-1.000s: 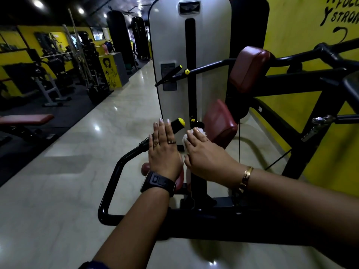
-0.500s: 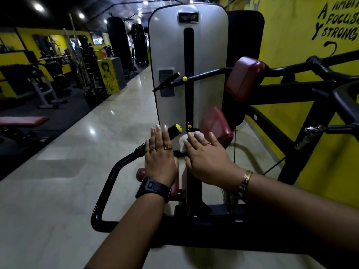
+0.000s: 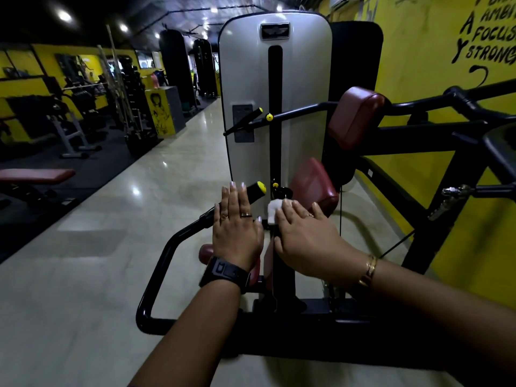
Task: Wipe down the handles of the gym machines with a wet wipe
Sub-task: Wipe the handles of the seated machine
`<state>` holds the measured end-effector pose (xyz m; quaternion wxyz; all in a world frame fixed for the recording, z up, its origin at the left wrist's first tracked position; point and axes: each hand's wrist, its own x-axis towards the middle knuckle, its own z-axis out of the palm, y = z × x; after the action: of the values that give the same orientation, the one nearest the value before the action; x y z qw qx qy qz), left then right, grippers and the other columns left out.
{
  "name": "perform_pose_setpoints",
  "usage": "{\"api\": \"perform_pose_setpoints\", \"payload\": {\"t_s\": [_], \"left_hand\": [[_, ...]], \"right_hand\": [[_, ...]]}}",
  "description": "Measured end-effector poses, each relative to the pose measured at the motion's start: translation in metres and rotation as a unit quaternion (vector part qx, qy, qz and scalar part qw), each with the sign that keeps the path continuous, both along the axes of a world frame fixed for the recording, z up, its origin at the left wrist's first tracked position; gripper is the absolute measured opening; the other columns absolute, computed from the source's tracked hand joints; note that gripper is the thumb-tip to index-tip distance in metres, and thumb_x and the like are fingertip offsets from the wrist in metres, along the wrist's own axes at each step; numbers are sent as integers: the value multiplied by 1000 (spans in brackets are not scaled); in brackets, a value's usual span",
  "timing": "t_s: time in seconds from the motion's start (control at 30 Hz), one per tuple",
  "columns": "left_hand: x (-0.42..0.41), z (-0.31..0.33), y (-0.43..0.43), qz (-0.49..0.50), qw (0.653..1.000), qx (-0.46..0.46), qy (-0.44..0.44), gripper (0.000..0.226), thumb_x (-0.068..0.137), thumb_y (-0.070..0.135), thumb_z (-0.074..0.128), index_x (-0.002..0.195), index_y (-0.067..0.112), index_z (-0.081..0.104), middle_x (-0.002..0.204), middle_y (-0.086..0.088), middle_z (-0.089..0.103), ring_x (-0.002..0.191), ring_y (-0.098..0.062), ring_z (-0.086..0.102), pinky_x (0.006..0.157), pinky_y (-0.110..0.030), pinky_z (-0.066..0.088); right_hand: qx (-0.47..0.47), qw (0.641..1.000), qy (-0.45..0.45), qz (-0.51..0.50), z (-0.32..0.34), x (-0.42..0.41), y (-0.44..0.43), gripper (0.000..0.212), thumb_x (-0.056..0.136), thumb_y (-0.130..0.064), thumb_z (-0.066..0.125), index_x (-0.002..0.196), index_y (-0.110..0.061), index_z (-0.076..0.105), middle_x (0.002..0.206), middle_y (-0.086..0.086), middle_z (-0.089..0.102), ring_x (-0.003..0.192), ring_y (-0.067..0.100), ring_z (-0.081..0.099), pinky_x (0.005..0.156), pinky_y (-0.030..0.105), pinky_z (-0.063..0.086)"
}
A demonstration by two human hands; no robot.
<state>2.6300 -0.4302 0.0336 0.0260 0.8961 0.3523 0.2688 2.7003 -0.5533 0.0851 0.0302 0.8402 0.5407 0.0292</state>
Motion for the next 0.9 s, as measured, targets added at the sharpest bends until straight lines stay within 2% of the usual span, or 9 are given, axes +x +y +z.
{"api": "perform_pose_setpoints", "payload": {"t_s": [0.1, 0.17, 0.23, 0.3, 0.47, 0.63, 0.7, 0.8, 0.9], "left_hand": [[2, -5, 3, -6, 1000, 21, -20, 70, 97, 40, 22, 148, 8, -13, 162, -16, -4, 150, -27, -3, 120, -41, 3], [2, -7, 4, -2, 998, 41, -37, 70, 96, 39, 27, 150, 5, -4, 161, -18, 6, 150, -30, 6, 119, -43, 10], [2, -9, 5, -13, 999, 23, -23, 72, 100, 34, 36, 147, 8, -12, 162, -15, -2, 150, -28, -2, 119, -40, 3], [1, -9, 6, -18, 999, 31, -35, 71, 99, 32, 35, 147, 8, -11, 162, -16, 0, 150, -28, 0, 118, -40, 2], [2, -9, 6, -1, 998, 41, -44, 75, 88, 38, 30, 152, 0, 14, 154, -22, 30, 143, -35, 31, 111, -48, 27], [1, -9, 6, -23, 999, 31, -22, 81, 99, 31, 43, 144, 10, -20, 162, -14, -8, 150, -27, -8, 118, -38, -4], [1, -8, 5, -24, 998, 35, -41, 80, 97, 28, 47, 144, 9, -15, 162, -15, -3, 150, -28, -4, 116, -38, -5], [2, -9, 4, -9, 998, 42, -55, 75, 94, 27, 45, 149, 5, -2, 161, -19, 10, 149, -31, 9, 116, -41, 5], [1, -8, 5, -17, 999, 23, -32, 77, 100, 30, 39, 144, 10, -20, 162, -14, -9, 150, -27, -9, 119, -38, -4]], "right_hand": [[-5, 999, 10, 36, -4, -10, -1, 58, 103, -37, 23, 154, -13, 9, 162, 5, -2, 149, 20, -6, 118, 49, -4], [-1, 999, 1, 41, -4, -4, 7, 58, 103, -37, 22, 155, -15, 9, 162, 3, -2, 148, 17, -7, 119, 48, -5], [13, 1000, 0, 23, 0, 5, 13, 58, 103, -37, 23, 154, -15, 10, 162, 3, -1, 149, 17, -6, 118, 46, -5], [18, 1000, -4, 11, 7, 10, 11, 57, 103, -37, 25, 154, -14, 14, 162, 6, 2, 149, 18, -2, 118, 45, -4], [7, 999, 3, 53, 3, -7, -2, 52, 103, -33, 27, 150, -12, 28, 160, 6, 16, 147, 20, 8, 117, 43, 3], [9, 999, 17, 50, 1, 2, 9, 54, 102, -35, 27, 153, -17, 19, 162, 1, 6, 149, 16, 0, 118, 45, 4], [0, 999, 16, 40, 5, 8, 3, 56, 103, -35, 28, 154, -16, 15, 162, 2, 2, 149, 18, 1, 119, 46, 5], [-61, 997, -8, 55, 10, 8, -10, 57, 104, -39, 25, 155, -20, 8, 162, -1, -4, 149, 18, -3, 116, 52, -4], [-120, 989, 20, 83, 14, 3, -11, 57, 104, -43, 21, 155, -25, 4, 161, -6, -9, 147, 14, -13, 115, 56, -10]]}}
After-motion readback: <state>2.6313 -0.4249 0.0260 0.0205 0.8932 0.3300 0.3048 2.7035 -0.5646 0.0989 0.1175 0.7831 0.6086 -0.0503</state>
